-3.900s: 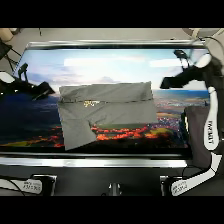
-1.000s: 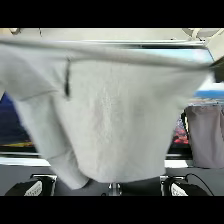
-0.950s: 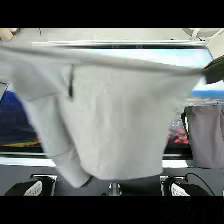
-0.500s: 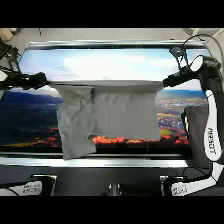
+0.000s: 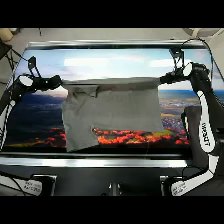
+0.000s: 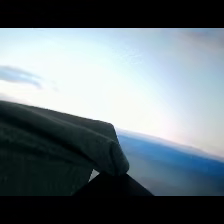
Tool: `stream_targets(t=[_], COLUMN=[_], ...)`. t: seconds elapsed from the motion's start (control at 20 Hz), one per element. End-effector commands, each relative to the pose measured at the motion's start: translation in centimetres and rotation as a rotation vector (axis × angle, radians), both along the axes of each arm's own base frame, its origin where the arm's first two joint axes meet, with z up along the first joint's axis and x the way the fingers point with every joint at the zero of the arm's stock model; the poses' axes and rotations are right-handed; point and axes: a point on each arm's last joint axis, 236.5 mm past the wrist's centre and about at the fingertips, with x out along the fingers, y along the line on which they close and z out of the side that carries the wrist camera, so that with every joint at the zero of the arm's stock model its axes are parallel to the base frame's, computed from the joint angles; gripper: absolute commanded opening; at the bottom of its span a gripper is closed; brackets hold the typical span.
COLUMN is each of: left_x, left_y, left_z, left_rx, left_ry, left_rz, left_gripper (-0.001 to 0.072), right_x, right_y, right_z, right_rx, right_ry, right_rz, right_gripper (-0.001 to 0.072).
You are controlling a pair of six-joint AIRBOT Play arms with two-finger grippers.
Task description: Fold the shirts.
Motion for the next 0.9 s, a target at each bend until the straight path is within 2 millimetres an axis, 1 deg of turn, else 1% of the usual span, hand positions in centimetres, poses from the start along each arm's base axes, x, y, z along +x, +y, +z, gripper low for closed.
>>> stream_targets(t=[0.0,0.05,0.1,0.15,0.2,0.35,0.45,0.55,0.6,0.65,0.7,0.75,0.8,0.85], left_x=[-3.5,-5.1,-6.5,-7.8,-8.5,-9.4,-9.8,-9.7,-9.8,-10.0,-10.2,-10.7,-11.4,-12.3], left_y=[-1.3,-1.7,-1.9,-2.0,-1.9,-2.2,-2.3,-2.4,-2.8,-3.0,-2.8,-2.3,-1.5,-0.6], left_z=[-1.7,-2.8,-3.9,-5.0,-6.0,-8.1,-8.8,-8.6,-8.3,-7.8,-7.2,-6.4,-5.6,-5.1], left_rx=[0.003,0.003,0.013,0.026,0.026,-0.005,-0.02,-0.035,-0.062,-0.081,-0.091,-0.098,-0.108,-0.122], left_ry=[0.149,0.221,0.288,0.346,0.389,0.465,0.497,0.502,0.504,0.51,0.525,0.544,0.569,0.596], left_rz=[-0.141,-0.179,-0.216,-0.245,-0.248,-0.233,-0.22,-0.202,-0.203,-0.208,-0.217,-0.23,-0.242,-0.239], left_gripper=[0.002,0.002,0.002,0.002,0.002,0.002,0.002,0.0029,0.0143,0.0327,0.0424,0.0423,0.0424,0.0426], right_x=[-5.9,-8.0,-9.6,-10.7,-11.2,-11.9,-12.3,-12.4,-12.4,-12.3,-12.6,-13.2,-14.1,-15.2], right_y=[0.6,0.9,1.1,1.3,1.4,2.9,4.2,4.8,5.0,5.1,4.7,3.9,2.6,1.4], right_z=[-1.9,-3.1,-4.3,-5.4,-6.4,-8.7,-9.2,-9.1,-9.0,-8.8,-8.2,-7.4,-6.3,-5.4], right_rx=[-0.032,-0.019,-0.009,0.001,0.008,0.081,0.145,0.187,0.201,0.206,0.195,0.183,0.192,0.215], right_ry=[0.255,0.355,0.432,0.487,0.516,0.577,0.606,0.615,0.615,0.611,0.609,0.622,0.642,0.666], right_rz=[0.11,0.122,0.133,0.139,0.139,0.144,0.137,0.095,0.086,0.086,0.112,0.124,0.103,0.082], right_gripper=[0.0019,0.0019,0.0021,0.0021,0.0021,0.0021,0.0021,0.0023,0.0123,0.0398,0.0575,0.0571,0.0569,0.0551])
